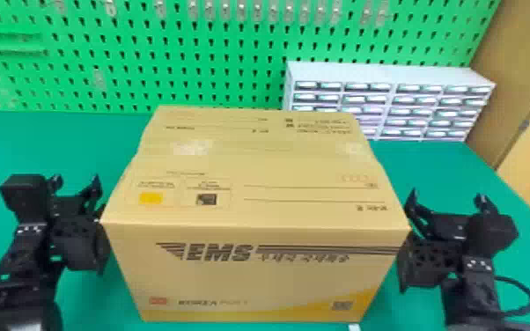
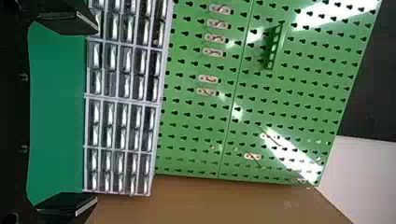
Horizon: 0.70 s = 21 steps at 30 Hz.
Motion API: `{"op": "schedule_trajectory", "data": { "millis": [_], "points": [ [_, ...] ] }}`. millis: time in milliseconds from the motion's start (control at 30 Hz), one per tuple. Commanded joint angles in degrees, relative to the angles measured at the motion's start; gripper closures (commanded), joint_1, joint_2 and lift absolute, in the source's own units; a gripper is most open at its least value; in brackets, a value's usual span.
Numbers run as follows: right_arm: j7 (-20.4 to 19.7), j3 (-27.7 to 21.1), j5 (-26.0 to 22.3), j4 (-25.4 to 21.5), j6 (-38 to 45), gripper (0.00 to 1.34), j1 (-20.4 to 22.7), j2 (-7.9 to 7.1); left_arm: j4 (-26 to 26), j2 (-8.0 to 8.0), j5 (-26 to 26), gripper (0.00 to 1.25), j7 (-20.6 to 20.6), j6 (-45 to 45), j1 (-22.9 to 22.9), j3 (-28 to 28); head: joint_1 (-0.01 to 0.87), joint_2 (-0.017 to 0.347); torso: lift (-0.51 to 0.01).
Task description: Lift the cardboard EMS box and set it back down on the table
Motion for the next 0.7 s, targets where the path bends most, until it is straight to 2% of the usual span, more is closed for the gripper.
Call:
{"op": "schedule_trajectory", "data": {
  "millis": [0,500,667],
  "points": [
    [0.0,0.0,0.4,0.4,-0.3,0.05,-0.1,0.24,0.0,0.0,0.1,0.56,0.0,0.0,-0.1,-0.2,0.678,-0.014,-0.088],
    [-0.1,-0.5,0.3,0.8,-1.4,0.05,-0.3,0.77,0.0,0.0,0.1,0.56,0.0,0.0,-0.1,-0.4,0.678,-0.014,-0.088],
    [0.0,-0.3,0.7,0.9,-1.7,0.05,-0.4,0.5,0.0,0.0,0.1,0.56,0.0,0.0,-0.1,-0.5,0.678,-0.014,-0.088]
  ]
}}
